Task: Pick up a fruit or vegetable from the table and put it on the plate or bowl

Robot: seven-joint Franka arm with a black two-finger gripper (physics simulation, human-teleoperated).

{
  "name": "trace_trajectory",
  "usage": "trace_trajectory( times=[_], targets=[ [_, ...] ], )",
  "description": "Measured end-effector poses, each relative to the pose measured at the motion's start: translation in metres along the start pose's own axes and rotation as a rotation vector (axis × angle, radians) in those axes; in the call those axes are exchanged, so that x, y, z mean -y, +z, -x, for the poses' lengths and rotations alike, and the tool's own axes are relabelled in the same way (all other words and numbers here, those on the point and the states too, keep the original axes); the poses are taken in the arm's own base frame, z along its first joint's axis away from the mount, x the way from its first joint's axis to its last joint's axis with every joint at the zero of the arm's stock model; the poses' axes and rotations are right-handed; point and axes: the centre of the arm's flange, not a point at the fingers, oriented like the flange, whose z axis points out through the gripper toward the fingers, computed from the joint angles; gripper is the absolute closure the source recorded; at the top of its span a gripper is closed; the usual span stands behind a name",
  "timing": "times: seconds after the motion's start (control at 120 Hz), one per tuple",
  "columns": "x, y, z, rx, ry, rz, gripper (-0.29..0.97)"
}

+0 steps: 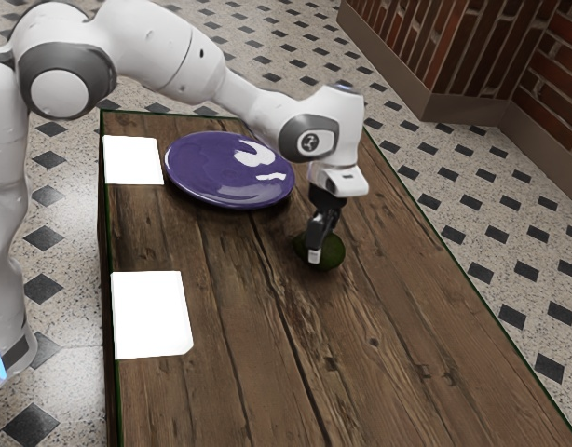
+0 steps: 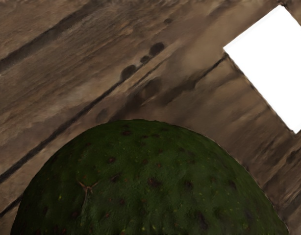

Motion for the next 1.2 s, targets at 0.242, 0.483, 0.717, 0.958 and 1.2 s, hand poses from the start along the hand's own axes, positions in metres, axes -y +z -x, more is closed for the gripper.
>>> trace_trajectory(
  times=[0.242, 0.483, 0.717, 0.958, 1.2],
  targets=[
    [0.000, -0.059, 0.005, -0.107, -0.007, -0.073, 0.30],
    [0.073, -0.137, 0.166, -0.237, -0.308, -0.119, 0.29],
    [0.088, -0.151, 0.245, -0.259, -0.447, -0.107, 0.18],
    [0.081, -0.157, 0.254, -0.264, -0.442, -0.080, 0.04],
    [-0.001, -0.227, 0.103, -0.329, -0.281, -0.142, 0.01]
  ],
)
